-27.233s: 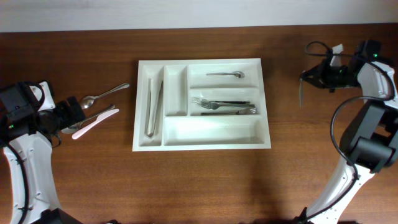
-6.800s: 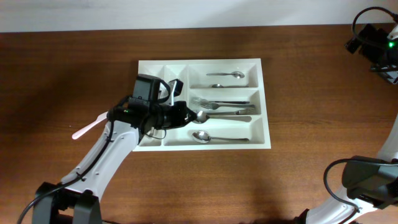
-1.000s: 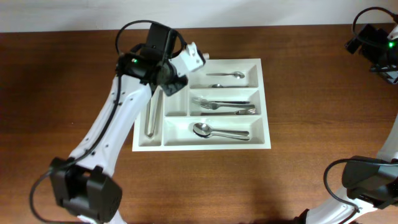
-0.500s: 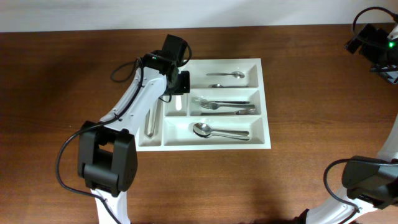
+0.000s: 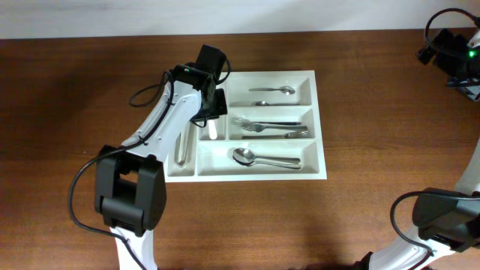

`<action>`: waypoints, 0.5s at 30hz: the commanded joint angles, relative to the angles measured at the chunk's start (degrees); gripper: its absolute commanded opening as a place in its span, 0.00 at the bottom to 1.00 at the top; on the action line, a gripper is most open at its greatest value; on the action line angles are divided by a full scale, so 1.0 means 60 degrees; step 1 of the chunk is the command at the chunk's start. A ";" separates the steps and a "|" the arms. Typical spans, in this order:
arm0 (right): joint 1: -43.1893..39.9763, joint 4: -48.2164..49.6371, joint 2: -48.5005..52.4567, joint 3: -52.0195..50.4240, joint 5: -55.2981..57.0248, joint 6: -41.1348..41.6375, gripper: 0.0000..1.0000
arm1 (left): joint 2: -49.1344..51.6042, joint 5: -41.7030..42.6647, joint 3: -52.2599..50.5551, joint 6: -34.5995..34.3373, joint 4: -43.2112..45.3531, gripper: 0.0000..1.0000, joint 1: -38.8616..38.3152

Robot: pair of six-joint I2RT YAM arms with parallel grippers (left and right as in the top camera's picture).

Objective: Pack container
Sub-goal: 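Carry the knife into the tray's narrow left-middle compartment and lower it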

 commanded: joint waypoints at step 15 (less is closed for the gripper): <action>-0.0073 0.0000 0.0022 -0.0007 0.0087 -0.0015 0.99 | 0.0714 -0.0087 0.0667 0.0517 -0.0222 0.59 0.0058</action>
